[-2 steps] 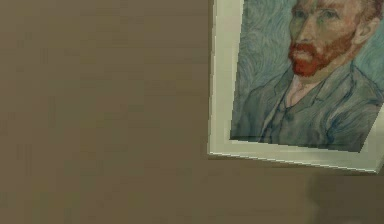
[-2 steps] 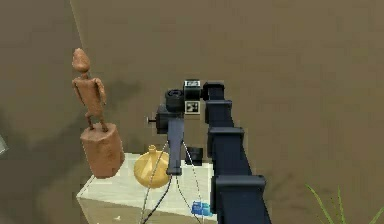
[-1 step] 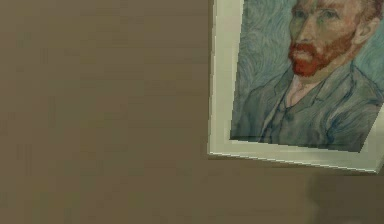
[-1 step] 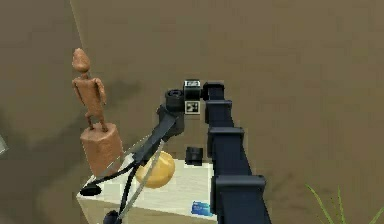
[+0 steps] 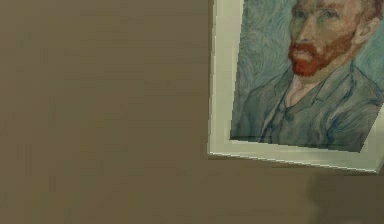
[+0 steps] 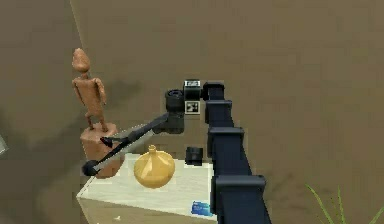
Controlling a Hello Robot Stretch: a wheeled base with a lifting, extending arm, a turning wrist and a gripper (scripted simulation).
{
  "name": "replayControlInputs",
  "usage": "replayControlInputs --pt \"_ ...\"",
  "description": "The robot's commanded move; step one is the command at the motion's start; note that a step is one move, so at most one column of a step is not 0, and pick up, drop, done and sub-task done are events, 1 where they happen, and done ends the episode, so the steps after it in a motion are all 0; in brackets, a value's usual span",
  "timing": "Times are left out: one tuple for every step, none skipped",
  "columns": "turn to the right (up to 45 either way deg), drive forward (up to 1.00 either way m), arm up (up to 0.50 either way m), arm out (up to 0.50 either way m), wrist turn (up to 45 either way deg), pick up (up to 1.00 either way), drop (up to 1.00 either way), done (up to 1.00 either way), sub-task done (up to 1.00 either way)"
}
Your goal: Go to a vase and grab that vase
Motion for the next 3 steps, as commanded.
replayControlInputs --pt "0.0 0.00 0.00 0.00 45.0 0.00 0.00 0.00 0.00" --pt "0.0 0.00 0.00 0.00 9.0 0.00 0.00 0.00 0.00" --pt "0.0 0.00 -0.30 0.00 0.0 0.00 0.00 0.00 0.00"
